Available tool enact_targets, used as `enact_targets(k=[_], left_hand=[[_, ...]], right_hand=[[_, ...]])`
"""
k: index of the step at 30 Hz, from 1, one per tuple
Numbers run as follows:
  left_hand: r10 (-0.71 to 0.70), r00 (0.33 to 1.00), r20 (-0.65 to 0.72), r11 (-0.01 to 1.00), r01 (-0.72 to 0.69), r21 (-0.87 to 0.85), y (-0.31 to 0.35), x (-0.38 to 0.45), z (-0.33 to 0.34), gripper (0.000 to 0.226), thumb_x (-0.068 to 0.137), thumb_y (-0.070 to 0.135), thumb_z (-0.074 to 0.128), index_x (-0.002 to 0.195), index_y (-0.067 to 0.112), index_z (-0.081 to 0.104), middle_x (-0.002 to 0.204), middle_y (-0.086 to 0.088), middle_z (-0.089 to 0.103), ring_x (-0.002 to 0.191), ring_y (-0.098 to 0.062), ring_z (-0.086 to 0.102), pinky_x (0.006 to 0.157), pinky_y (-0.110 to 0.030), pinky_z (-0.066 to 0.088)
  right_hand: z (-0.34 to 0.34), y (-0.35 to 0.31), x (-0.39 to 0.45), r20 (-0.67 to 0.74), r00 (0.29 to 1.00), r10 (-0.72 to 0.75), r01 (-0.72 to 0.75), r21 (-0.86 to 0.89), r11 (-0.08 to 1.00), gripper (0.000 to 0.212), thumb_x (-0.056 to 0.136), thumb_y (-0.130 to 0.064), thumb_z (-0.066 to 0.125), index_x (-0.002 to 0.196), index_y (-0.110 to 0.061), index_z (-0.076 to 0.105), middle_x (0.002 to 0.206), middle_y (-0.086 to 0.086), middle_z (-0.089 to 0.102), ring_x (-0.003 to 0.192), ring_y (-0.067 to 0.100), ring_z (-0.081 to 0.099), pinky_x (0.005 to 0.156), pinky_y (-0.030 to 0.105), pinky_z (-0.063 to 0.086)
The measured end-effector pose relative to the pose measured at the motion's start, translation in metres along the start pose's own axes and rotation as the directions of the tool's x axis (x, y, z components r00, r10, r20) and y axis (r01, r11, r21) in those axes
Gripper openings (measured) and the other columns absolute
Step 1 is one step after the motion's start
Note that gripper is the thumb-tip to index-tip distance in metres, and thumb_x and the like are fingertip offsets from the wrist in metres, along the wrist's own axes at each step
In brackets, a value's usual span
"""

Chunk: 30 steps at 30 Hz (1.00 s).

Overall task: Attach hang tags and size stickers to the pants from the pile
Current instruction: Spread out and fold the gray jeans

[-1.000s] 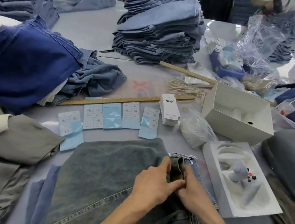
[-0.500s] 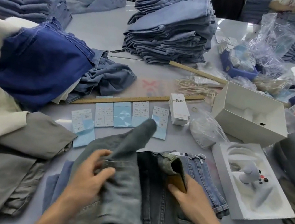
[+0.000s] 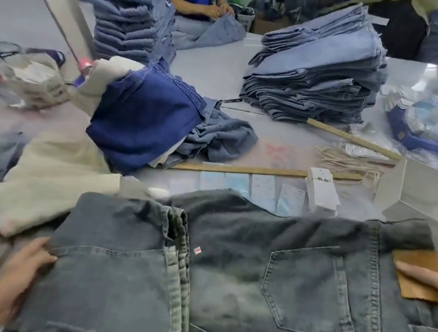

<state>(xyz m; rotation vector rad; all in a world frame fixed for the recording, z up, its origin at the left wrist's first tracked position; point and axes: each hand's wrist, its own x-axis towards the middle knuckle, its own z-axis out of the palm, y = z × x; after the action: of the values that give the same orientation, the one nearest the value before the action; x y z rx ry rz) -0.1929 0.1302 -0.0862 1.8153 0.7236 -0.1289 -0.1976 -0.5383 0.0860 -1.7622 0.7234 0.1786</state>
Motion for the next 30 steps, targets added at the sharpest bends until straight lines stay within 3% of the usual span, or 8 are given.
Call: enact_targets(k=[4, 7, 11, 15, 18, 21, 25, 30], left_hand=[[0.167, 0.981, -0.098, 0.759, -0.065, 0.648, -0.006, -0.027, 0.048, 0.051, 0.089, 0.006, 0.066, 0.138, 0.001, 0.053, 0.124, -0.03, 0.059, 0.11, -0.044, 0.059, 0.091, -0.05, 0.048], [0.461, 0.886, -0.055, 0.657, -0.299, 0.692, 0.015, -0.065, 0.103, 0.054, 0.084, 0.045, 0.053, 0.123, 0.009, 0.066, 0.112, -0.019, 0.061, 0.1, -0.042, 0.06, 0.083, -0.052, 0.053], [0.138, 0.961, 0.242, 0.627, -0.273, 0.73, 0.037, -0.099, 0.191, 0.102, 0.08, 0.087, 0.033, 0.159, 0.025, 0.021, 0.156, -0.009, 0.026, 0.145, -0.03, 0.026, 0.115, -0.05, 0.031], [0.136, 0.969, 0.208, 0.518, -0.248, 0.819, 0.043, -0.103, 0.21, 0.08, 0.095, 0.046, 0.047, 0.161, 0.02, 0.01, 0.159, -0.011, 0.025, 0.145, -0.032, 0.027, 0.116, -0.054, 0.033], [0.141, 0.986, 0.087, 0.748, -0.163, 0.644, 0.048, -0.089, 0.175, 0.056, 0.088, 0.017, 0.051, 0.144, 0.025, 0.046, 0.137, -0.008, 0.061, 0.122, -0.032, 0.058, 0.096, -0.04, 0.048], [0.163, 0.987, 0.014, 0.945, -0.16, 0.287, 0.053, -0.067, 0.123, 0.04, 0.084, -0.007, 0.06, 0.117, 0.013, 0.067, 0.108, -0.017, 0.074, 0.1, -0.031, 0.069, 0.088, -0.033, 0.052], [0.112, 0.989, -0.098, 0.994, -0.11, 0.025, 0.052, -0.036, 0.051, 0.046, 0.08, -0.029, 0.051, 0.116, -0.004, 0.066, 0.107, -0.022, 0.069, 0.084, -0.02, 0.059, 0.064, -0.001, 0.045], [0.143, 0.987, -0.074, 0.982, -0.151, -0.112, 0.061, -0.048, 0.027, 0.056, 0.078, -0.032, 0.05, 0.12, 0.002, 0.064, 0.098, -0.011, 0.069, 0.078, -0.013, 0.063, 0.061, -0.007, 0.05]], right_hand=[[0.054, -0.018, -0.008, -0.017, 1.0, -0.017, 0.014, -0.171, 0.985, 0.041, 0.067, -0.033, 0.083, 0.101, -0.012, 0.071, 0.083, 0.011, 0.078, 0.077, 0.039, 0.075, 0.084, 0.059, 0.058], [0.09, -0.03, -0.017, 0.005, 0.998, -0.067, 0.067, -0.13, 0.989, 0.036, 0.073, -0.03, 0.083, 0.101, -0.011, 0.072, 0.084, 0.013, 0.078, 0.079, 0.037, 0.074, 0.079, 0.054, 0.06], [0.125, -0.044, -0.024, 0.111, 0.987, -0.114, 0.116, -0.019, 0.993, 0.03, 0.077, -0.023, 0.08, 0.101, -0.006, 0.07, 0.082, 0.015, 0.077, 0.065, 0.027, 0.074, 0.048, 0.032, 0.057], [0.156, -0.051, -0.032, 0.158, 0.972, -0.173, 0.181, -0.036, 0.983, 0.024, 0.082, -0.022, 0.079, 0.099, -0.008, 0.071, 0.081, 0.01, 0.077, 0.067, 0.025, 0.075, 0.054, 0.031, 0.058], [0.165, -0.054, -0.034, 0.176, 0.968, -0.18, 0.191, -0.046, 0.981, 0.028, 0.077, -0.028, 0.08, 0.098, -0.01, 0.072, 0.086, 0.012, 0.078, 0.074, 0.029, 0.075, 0.069, 0.04, 0.059], [0.159, -0.054, -0.034, 0.168, 0.97, -0.174, 0.179, -0.011, 0.984, 0.032, 0.075, -0.028, 0.08, 0.099, -0.009, 0.071, 0.085, 0.013, 0.078, 0.069, 0.026, 0.075, 0.056, 0.032, 0.057], [0.133, -0.053, -0.036, 0.128, 0.979, -0.16, 0.155, 0.049, 0.987, 0.041, 0.067, -0.03, 0.08, 0.1, -0.007, 0.071, 0.086, 0.016, 0.077, 0.067, 0.028, 0.075, 0.049, 0.032, 0.057], [0.112, -0.055, -0.032, 0.094, 0.984, -0.15, 0.139, 0.114, 0.984, 0.016, 0.068, -0.028, 0.08, 0.083, -0.024, 0.077, 0.093, 0.019, 0.077, 0.071, 0.033, 0.074, 0.063, 0.051, 0.062]])
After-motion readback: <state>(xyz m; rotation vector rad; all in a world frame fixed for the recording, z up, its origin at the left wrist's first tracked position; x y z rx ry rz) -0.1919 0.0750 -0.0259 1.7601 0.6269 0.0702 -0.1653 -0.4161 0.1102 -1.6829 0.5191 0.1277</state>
